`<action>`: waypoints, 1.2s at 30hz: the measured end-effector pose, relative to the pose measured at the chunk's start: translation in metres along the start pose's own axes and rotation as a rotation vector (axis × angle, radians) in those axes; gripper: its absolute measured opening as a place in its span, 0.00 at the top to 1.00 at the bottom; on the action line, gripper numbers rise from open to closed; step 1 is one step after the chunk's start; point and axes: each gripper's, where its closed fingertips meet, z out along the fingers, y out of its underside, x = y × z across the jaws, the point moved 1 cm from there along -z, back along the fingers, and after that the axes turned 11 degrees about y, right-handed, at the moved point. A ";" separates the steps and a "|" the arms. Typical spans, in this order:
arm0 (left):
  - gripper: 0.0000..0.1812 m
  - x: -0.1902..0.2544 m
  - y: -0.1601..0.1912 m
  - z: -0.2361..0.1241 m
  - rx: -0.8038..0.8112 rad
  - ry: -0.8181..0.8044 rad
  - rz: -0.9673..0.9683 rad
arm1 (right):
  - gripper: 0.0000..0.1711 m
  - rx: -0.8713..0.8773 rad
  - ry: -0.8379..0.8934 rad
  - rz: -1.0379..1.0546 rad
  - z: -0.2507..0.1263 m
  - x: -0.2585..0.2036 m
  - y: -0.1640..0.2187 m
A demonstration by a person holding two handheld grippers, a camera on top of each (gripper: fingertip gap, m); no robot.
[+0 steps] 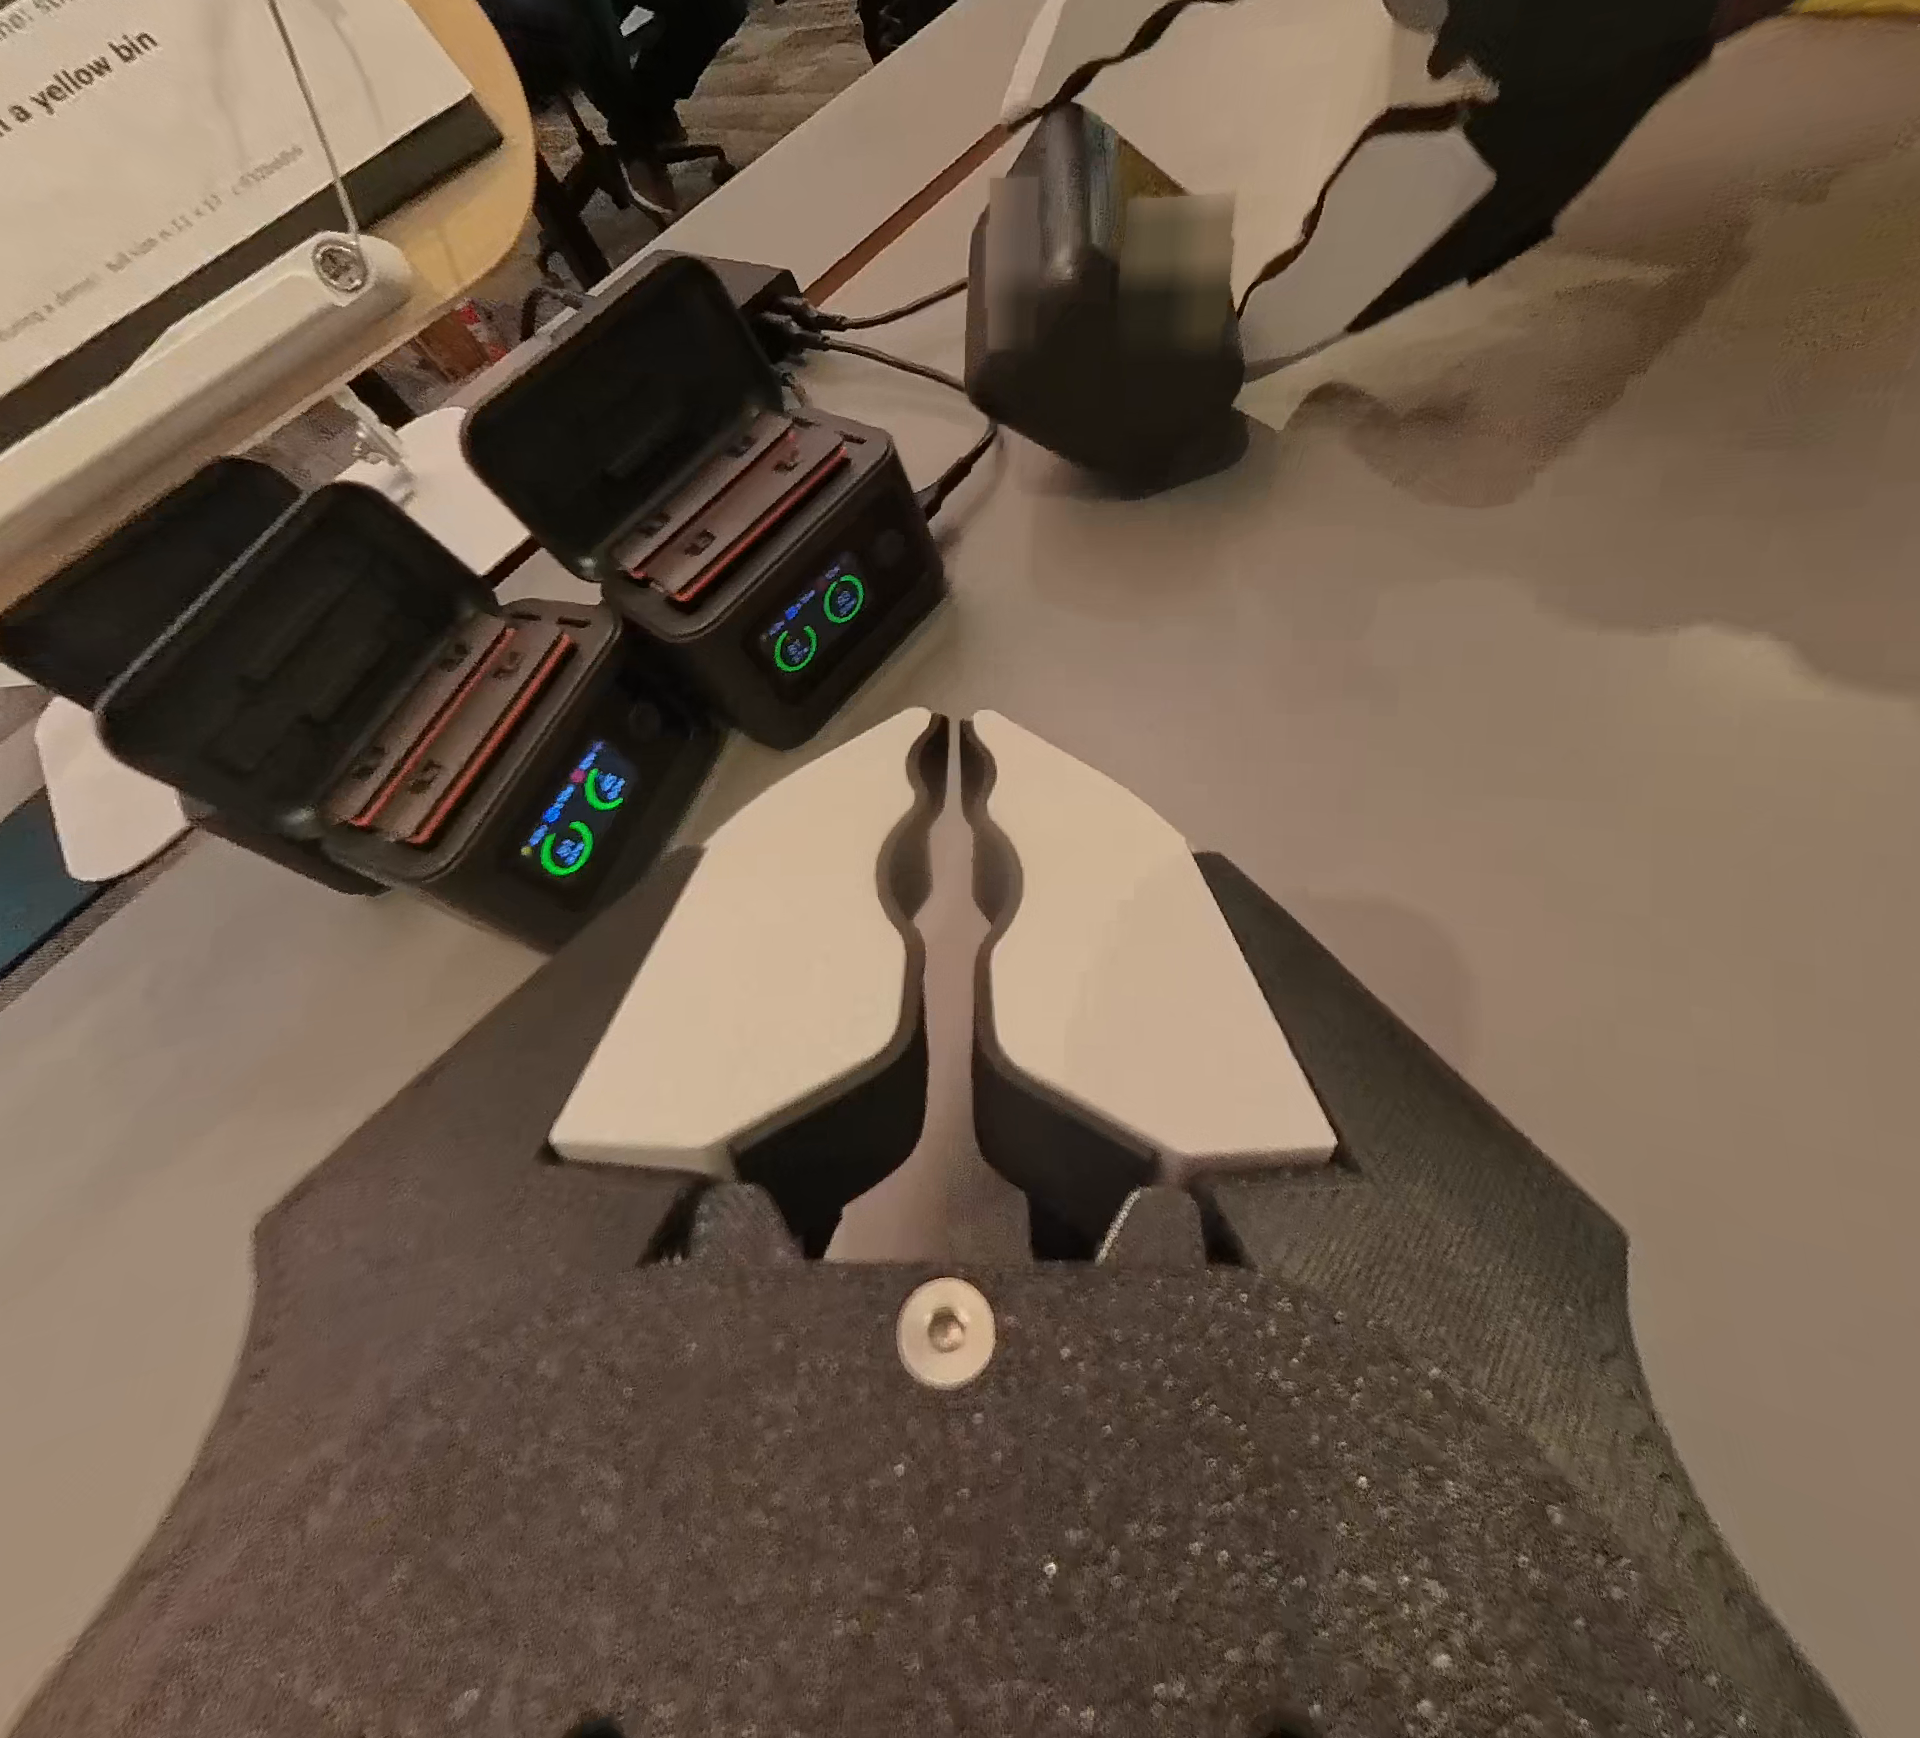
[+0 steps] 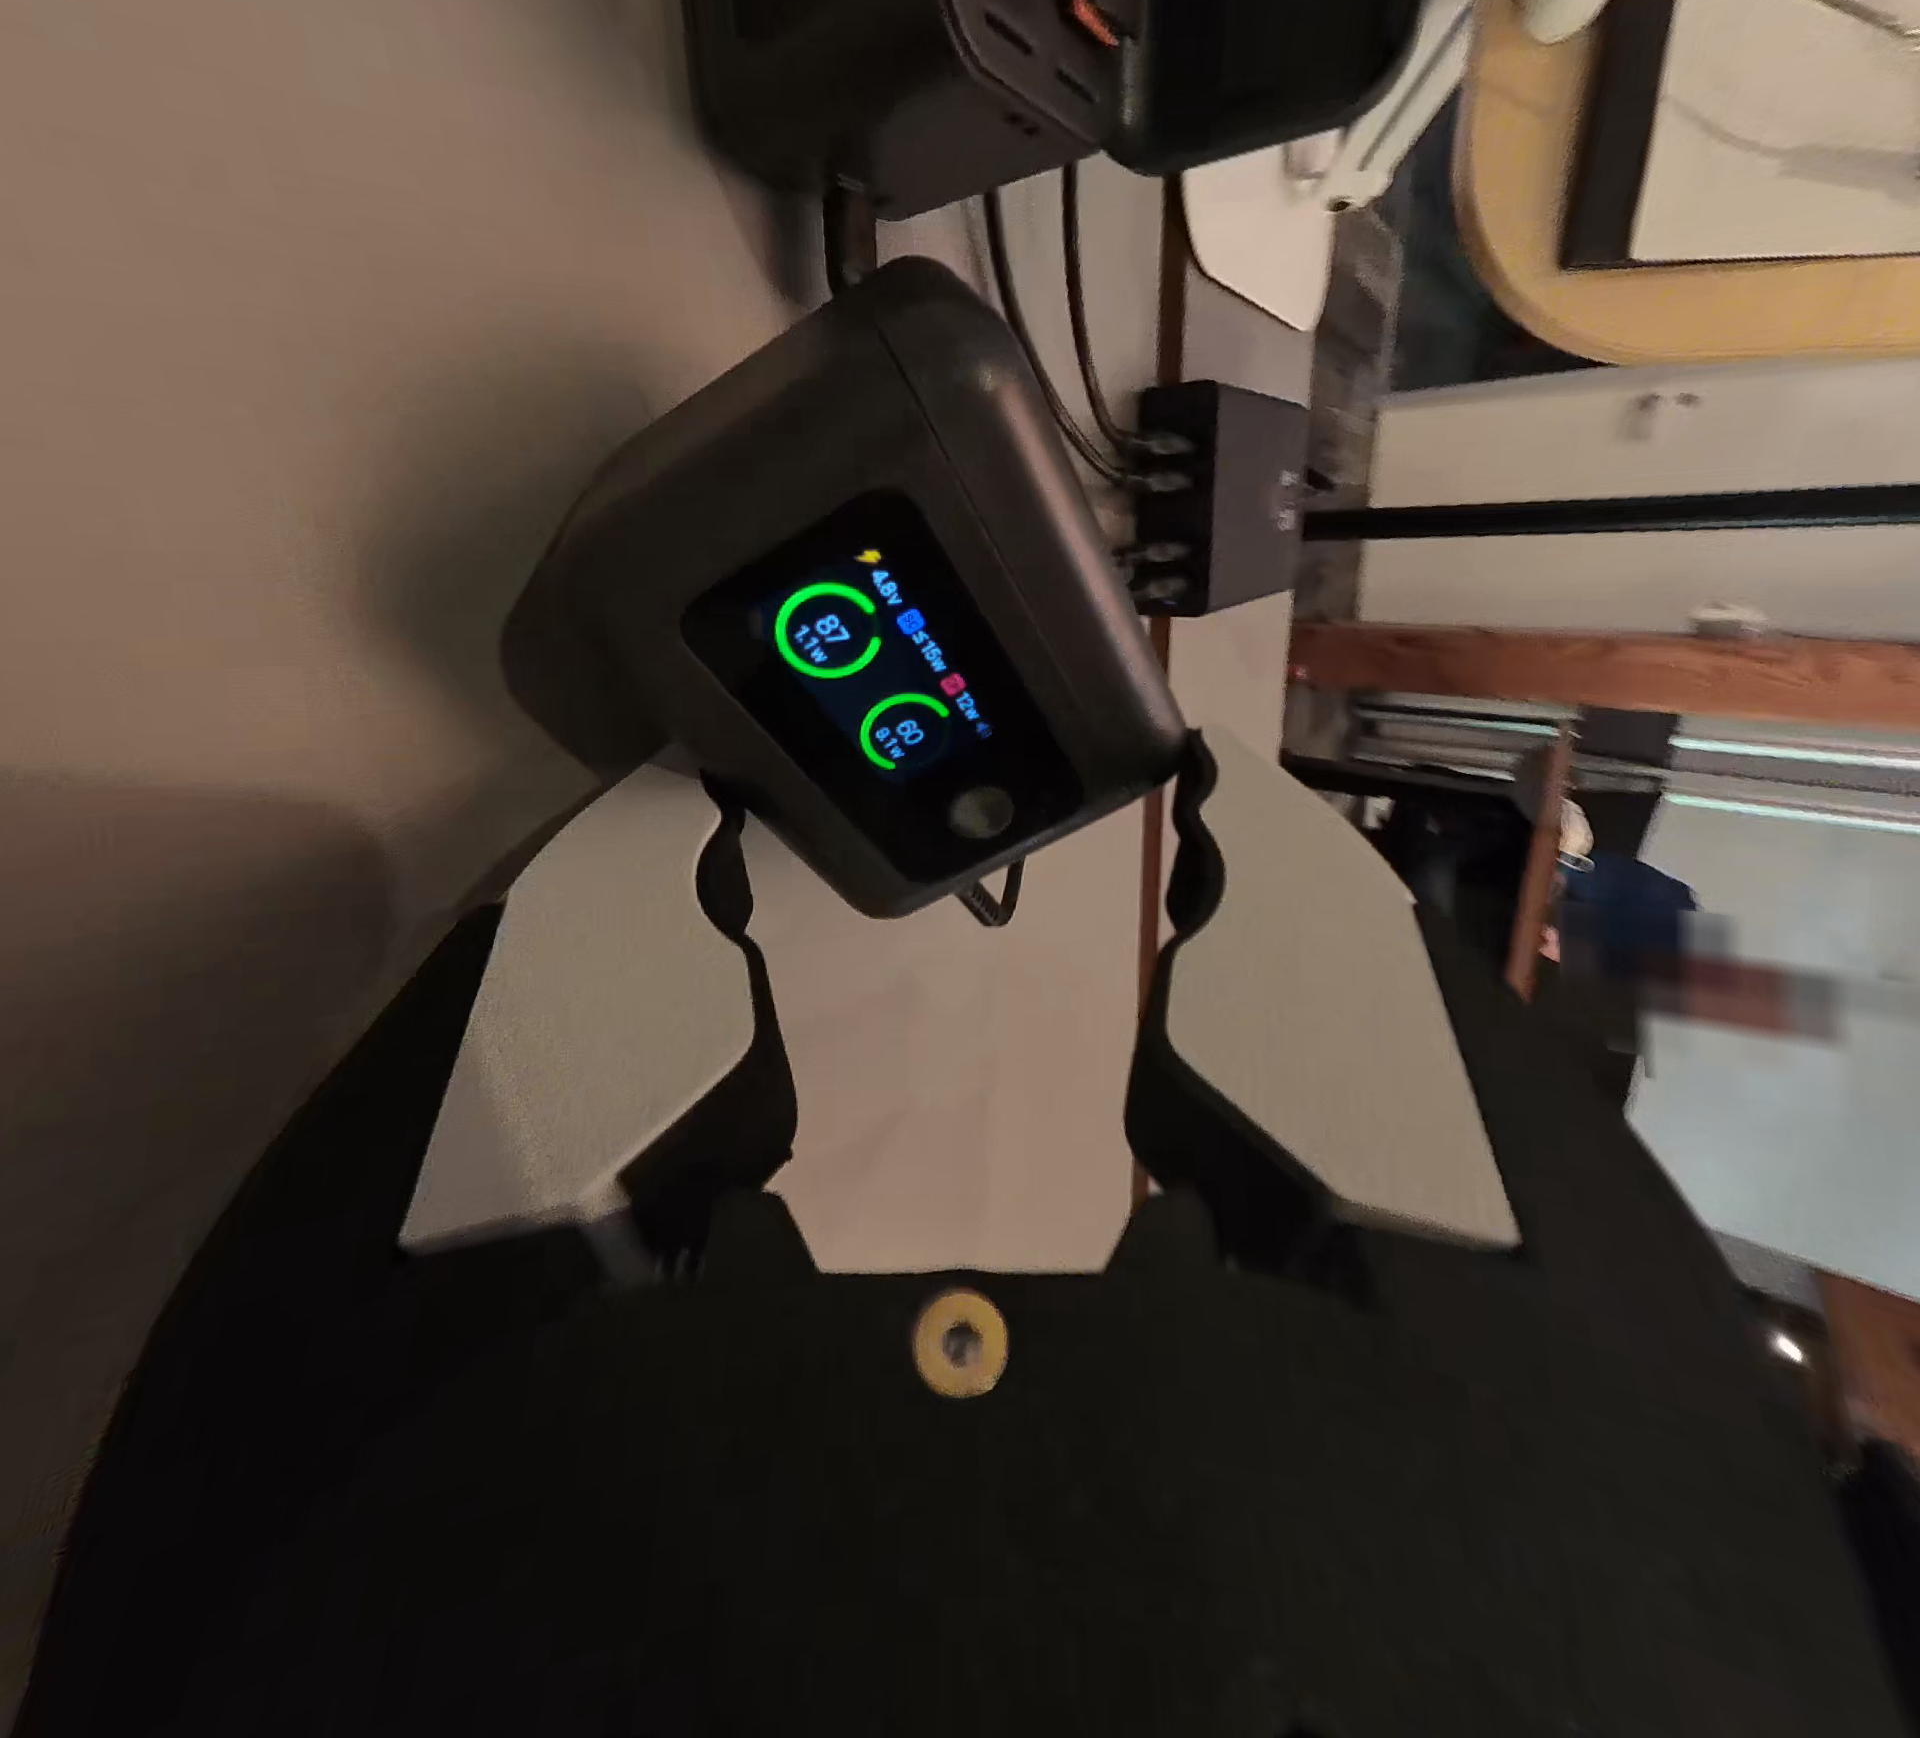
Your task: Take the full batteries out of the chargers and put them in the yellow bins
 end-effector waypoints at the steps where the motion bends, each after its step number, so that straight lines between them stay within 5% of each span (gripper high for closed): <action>1: 0.98 0.003 -0.003 0.002 0.010 0.006 -0.021 | 0.54 -0.009 0.023 -0.008 -0.003 -0.001 0.000; 6: 0.87 0.018 -0.020 0.025 0.030 0.058 -0.127 | 0.55 -0.060 0.016 0.061 -0.016 -0.009 0.002; 9: 0.81 0.028 -0.031 0.042 0.017 0.083 -0.147 | 0.73 -0.090 -0.022 0.142 -0.024 -0.023 0.009; 13: 0.79 0.038 -0.025 0.063 -0.075 0.104 -0.183 | 0.76 -0.063 -0.087 0.182 -0.031 -0.028 0.009; 16: 0.79 0.038 -0.022 0.063 -0.078 0.100 -0.186 | 0.64 -0.006 -0.162 0.202 -0.032 -0.019 0.003; 20: 0.80 0.036 -0.022 0.060 -0.061 0.103 -0.196 | 0.55 0.161 -0.477 0.175 -0.036 -0.006 -0.018; 28: 0.82 0.038 -0.023 0.050 -0.026 0.103 -0.129 | 0.42 0.118 -1.009 0.062 -0.011 0.000 -0.025; 36: 0.83 0.033 -0.018 0.045 -0.027 0.119 -0.150 | 0.53 0.101 -1.139 -0.024 0.000 -0.022 -0.027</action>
